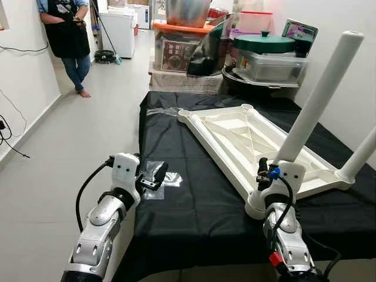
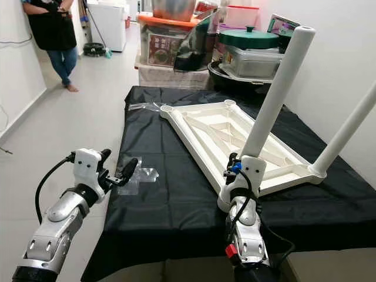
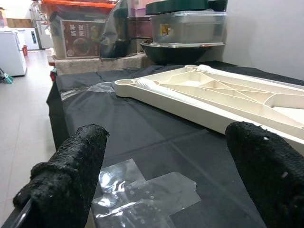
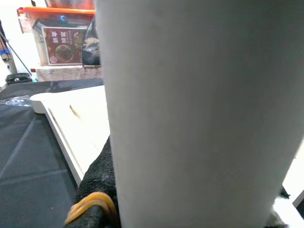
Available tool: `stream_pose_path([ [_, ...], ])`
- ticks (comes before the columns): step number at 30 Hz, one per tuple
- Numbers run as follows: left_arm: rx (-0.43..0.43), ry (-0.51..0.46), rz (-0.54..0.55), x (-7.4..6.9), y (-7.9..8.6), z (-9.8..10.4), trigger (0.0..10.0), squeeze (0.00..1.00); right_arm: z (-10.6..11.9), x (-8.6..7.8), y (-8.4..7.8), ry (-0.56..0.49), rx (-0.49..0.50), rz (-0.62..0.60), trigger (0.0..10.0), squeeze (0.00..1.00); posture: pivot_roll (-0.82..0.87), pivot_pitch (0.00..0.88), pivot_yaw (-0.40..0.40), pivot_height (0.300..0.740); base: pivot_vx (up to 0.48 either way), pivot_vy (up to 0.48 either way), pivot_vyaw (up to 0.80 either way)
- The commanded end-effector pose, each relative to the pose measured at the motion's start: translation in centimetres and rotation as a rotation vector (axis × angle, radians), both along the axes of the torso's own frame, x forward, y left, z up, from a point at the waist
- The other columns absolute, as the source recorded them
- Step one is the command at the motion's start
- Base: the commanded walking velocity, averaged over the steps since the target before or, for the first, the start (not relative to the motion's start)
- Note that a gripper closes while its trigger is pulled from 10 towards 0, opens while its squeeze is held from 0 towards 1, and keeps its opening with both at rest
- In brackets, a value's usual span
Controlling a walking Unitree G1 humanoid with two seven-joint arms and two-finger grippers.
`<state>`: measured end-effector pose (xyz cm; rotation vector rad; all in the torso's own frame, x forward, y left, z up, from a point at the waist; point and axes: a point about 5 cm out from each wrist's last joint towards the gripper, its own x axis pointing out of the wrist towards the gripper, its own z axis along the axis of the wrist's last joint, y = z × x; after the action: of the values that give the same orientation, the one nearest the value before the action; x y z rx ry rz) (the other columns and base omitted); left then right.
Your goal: Building children table
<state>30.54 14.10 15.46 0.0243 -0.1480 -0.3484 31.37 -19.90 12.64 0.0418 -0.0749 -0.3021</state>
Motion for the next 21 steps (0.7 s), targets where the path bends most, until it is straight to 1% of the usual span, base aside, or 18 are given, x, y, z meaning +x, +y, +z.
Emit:
stream_pose_path([
  [1,0.010,0.003,0.001,0.2,0.0,-0.1,10.0,0.00,-2.7,-0.8,-1.2,0.131,-0.003,-0.062,10.0,0.00,0.05,0.000,-0.092,0.740,0.000,0.000,0.00],
  [7,0.010,0.003,0.000,0.3,-0.1,-0.2,10.0,0.00,-2.7,-0.8,-1.2,0.131,-0.007,-0.065,10.0,0.00,0.05,0.000,-0.091,0.740,0.000,0.000,0.00],
  [14,0.010,0.003,-0.004,0.3,-0.2,-0.2,10.0,0.00,-2.3,-0.5,-0.7,0.124,-0.051,-0.014,10.0,0.00,0.05,0.000,-0.091,0.740,0.000,0.000,0.00],
  [18,0.010,0.003,-0.005,0.3,-0.2,-0.2,10.0,0.00,-2.2,-0.4,-0.6,0.123,-0.054,-0.008,10.0,0.00,0.05,0.000,-0.091,0.740,0.000,0.000,0.00],
  [21,0.012,0.004,-0.005,0.3,-0.2,-0.3,10.0,0.00,-2.3,-0.3,-0.1,0.150,-0.059,0.030,10.0,0.00,0.05,0.000,-0.092,0.740,0.000,0.000,0.00],
])
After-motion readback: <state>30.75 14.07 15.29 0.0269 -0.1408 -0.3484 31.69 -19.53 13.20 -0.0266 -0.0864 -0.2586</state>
